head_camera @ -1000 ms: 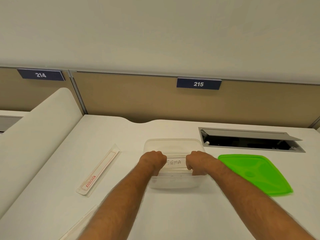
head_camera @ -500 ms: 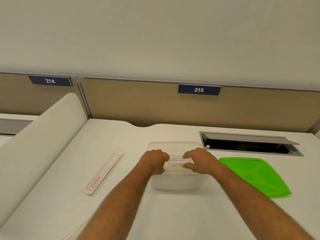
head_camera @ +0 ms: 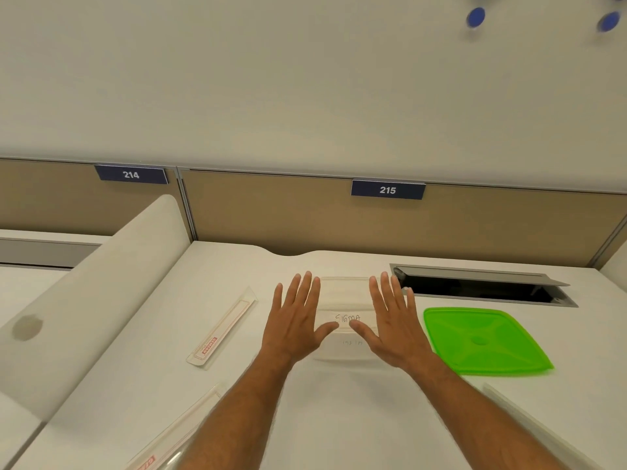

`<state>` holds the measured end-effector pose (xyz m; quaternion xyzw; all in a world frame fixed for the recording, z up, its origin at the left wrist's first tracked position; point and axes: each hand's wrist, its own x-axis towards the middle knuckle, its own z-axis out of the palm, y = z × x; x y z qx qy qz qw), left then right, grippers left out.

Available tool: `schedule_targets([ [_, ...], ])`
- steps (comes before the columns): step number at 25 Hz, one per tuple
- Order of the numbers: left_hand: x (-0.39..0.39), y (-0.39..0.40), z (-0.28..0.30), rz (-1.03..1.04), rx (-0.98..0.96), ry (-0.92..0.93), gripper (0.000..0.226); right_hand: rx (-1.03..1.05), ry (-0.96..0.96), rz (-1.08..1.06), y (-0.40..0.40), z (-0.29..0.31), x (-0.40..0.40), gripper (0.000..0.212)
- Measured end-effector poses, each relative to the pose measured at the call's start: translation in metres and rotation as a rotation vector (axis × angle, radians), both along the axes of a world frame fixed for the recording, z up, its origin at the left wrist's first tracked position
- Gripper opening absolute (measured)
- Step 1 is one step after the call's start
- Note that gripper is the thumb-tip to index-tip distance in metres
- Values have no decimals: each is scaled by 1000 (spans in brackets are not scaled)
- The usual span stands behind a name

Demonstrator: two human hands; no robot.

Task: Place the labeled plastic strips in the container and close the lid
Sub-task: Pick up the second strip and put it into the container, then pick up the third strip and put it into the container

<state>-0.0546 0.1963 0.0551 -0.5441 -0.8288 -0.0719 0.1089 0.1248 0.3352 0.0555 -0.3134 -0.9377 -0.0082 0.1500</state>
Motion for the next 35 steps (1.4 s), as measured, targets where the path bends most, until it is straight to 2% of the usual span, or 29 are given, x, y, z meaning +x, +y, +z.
schedule_targets([
  [10, 4, -53, -9, 99, -35, 7, 99, 6, -63, 33, -33, -9, 3, 93],
  [25, -34, -176, -21, 372, -65, -34, 100, 19, -108, 355, -128, -18, -70, 91],
  [31, -41, -215, -29, 474, -110, -94, 98, -19, -161, 477, -156, -31, -96, 90],
  [35, -45, -233, -34, 479, -171, -213, 97, -65, -259, 574, -174, -40, -110, 87],
])
